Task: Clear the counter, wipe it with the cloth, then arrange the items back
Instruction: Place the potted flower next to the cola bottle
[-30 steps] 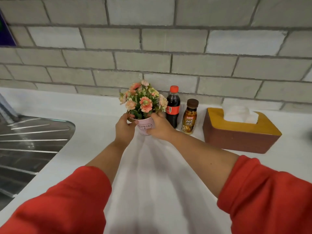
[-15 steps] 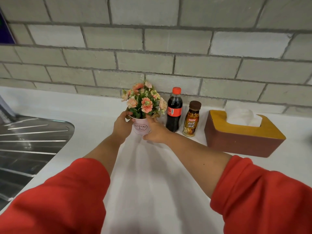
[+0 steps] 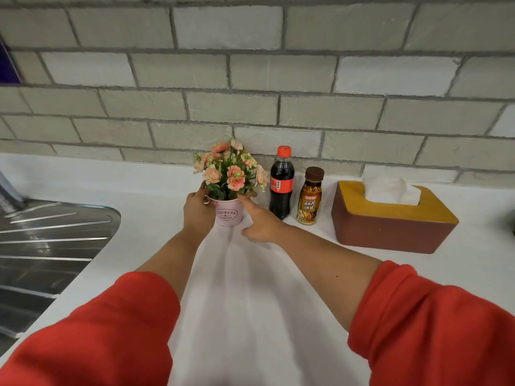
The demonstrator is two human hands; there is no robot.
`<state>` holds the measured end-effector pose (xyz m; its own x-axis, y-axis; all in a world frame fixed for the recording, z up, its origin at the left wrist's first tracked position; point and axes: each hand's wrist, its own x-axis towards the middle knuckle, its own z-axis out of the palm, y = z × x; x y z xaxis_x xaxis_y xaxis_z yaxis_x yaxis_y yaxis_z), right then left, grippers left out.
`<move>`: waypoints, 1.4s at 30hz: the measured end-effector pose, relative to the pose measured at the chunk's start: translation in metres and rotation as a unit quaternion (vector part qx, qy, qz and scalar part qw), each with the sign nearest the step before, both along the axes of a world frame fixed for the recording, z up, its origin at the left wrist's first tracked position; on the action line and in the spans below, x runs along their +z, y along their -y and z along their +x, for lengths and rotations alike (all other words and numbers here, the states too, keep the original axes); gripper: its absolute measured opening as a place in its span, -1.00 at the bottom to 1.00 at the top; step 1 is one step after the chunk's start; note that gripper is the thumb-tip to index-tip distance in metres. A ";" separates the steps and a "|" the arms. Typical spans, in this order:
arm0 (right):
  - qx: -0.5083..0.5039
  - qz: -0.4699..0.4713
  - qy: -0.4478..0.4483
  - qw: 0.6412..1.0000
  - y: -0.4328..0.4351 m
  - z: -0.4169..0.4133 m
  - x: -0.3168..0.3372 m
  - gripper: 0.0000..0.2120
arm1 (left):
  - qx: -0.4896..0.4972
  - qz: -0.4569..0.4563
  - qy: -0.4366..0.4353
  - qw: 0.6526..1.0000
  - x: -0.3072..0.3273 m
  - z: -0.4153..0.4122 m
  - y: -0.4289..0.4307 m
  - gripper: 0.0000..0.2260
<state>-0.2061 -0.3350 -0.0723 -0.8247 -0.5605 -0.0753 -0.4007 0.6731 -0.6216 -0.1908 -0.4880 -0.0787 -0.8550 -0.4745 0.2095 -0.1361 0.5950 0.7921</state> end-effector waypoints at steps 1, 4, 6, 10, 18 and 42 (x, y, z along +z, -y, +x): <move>-0.003 0.005 0.005 1.000 0.002 0.001 0.002 -0.13 | 0.000 -0.004 0.002 1.000 0.001 0.001 0.000 -0.71; -0.010 0.006 0.014 1.000 0.008 0.000 0.008 -0.18 | -0.004 -0.017 0.006 1.000 0.004 0.004 0.000 -0.70; -0.014 0.010 0.012 1.000 0.012 -0.002 0.010 -0.20 | -0.009 -0.024 0.007 1.000 0.004 0.003 0.001 -0.69; -0.010 0.002 0.009 1.000 0.014 -0.003 0.010 -0.23 | -0.025 -0.026 0.017 0.999 0.002 -0.001 0.004 -0.66; -0.049 0.008 -0.066 0.997 -0.003 -0.008 0.017 -0.54 | 0.071 -0.042 -0.077 0.994 -0.004 0.012 -0.017 -0.62; -0.207 0.104 -0.013 0.973 -0.250 0.092 0.074 -0.80 | -0.208 -0.050 -0.159 0.964 0.050 0.078 -0.268 -0.72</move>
